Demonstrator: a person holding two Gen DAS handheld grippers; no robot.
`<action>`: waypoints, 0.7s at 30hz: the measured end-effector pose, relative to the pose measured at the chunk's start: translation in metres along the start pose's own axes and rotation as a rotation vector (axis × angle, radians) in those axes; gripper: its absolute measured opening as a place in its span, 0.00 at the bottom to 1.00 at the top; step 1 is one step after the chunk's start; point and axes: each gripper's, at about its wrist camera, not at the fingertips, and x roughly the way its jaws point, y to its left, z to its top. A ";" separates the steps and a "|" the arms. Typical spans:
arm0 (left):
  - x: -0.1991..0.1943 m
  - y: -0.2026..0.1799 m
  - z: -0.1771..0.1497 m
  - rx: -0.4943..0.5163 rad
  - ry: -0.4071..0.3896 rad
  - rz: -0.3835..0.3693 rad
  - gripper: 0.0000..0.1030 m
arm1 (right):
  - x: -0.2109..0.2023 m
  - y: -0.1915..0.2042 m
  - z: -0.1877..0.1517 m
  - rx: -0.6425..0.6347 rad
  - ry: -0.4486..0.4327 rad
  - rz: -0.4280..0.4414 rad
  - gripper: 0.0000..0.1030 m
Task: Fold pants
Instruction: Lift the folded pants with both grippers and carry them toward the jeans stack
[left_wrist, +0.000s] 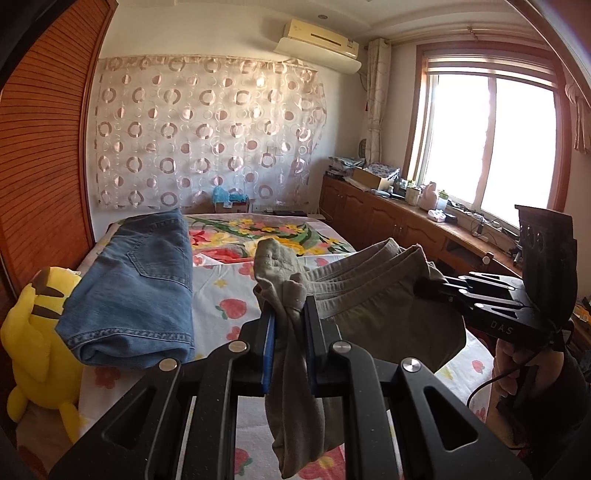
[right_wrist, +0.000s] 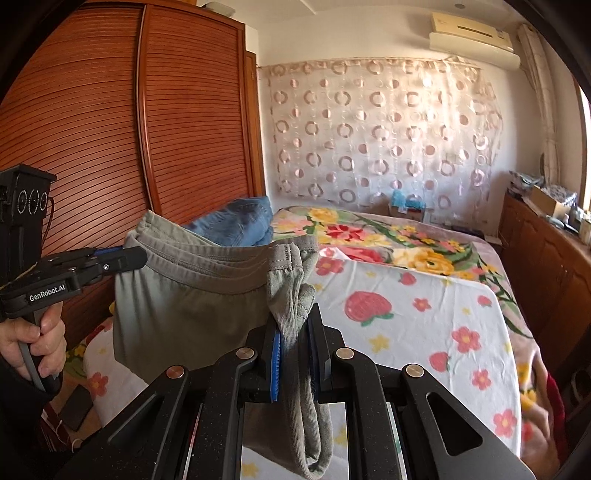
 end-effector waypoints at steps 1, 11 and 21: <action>-0.001 0.003 -0.001 -0.001 -0.002 0.006 0.14 | 0.003 -0.002 0.000 -0.003 0.002 0.005 0.12; 0.007 0.034 -0.006 -0.035 0.014 0.058 0.13 | 0.042 -0.010 0.014 -0.066 0.047 0.052 0.12; 0.014 0.063 0.008 -0.058 -0.006 0.098 0.13 | 0.080 -0.014 0.054 -0.155 0.058 0.081 0.12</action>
